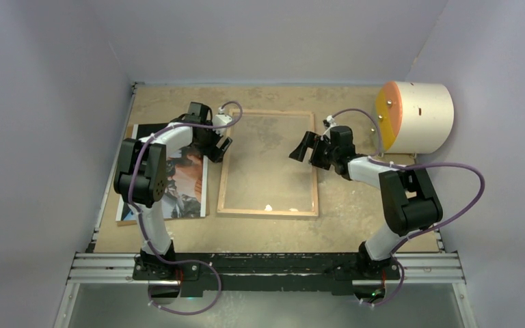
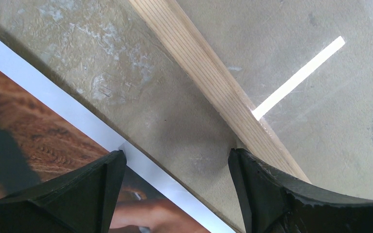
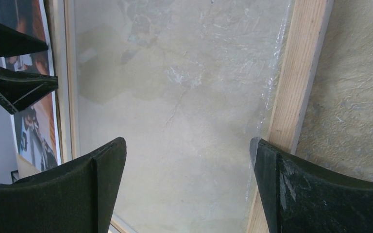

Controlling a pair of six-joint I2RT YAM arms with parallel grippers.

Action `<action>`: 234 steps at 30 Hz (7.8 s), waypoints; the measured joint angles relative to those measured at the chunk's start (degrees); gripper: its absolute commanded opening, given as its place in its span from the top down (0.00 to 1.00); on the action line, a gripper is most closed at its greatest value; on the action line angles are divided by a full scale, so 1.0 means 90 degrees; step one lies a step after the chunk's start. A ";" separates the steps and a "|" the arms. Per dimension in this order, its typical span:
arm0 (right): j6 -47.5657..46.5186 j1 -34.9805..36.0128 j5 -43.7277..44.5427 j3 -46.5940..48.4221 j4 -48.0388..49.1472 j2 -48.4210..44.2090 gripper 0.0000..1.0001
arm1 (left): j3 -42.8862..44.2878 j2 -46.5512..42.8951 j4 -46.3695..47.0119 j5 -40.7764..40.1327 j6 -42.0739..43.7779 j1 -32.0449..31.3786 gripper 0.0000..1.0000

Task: Put the photo into the frame
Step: Place the photo frame item in the photo frame, then pick up the photo at the center of the board, then turn over the photo from the photo frame.

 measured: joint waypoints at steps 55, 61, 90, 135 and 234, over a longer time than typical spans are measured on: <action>-0.0576 0.0294 0.0986 0.0675 -0.1107 0.0398 0.17 | -0.0002 0.0000 -0.0007 -0.0053 0.0036 -0.0027 0.16; -0.0580 0.0389 0.1035 0.0986 -0.1508 0.0398 0.15 | 0.0022 0.0000 -0.0049 -0.0046 0.0036 -0.0027 0.16; -0.0053 0.2885 0.1450 0.4131 -0.2475 0.1314 0.11 | 0.2042 0.0080 -0.1802 0.0355 0.0112 0.1474 0.05; 0.2448 0.3415 0.0799 0.8383 -0.1081 0.6084 0.25 | -0.0333 -0.0146 0.0835 -0.2854 0.1656 0.3468 0.16; -0.1477 -0.0578 0.0335 0.7040 -0.5416 -0.1841 1.00 | 0.1328 -0.0901 -0.1991 -0.0777 0.1030 0.3308 0.01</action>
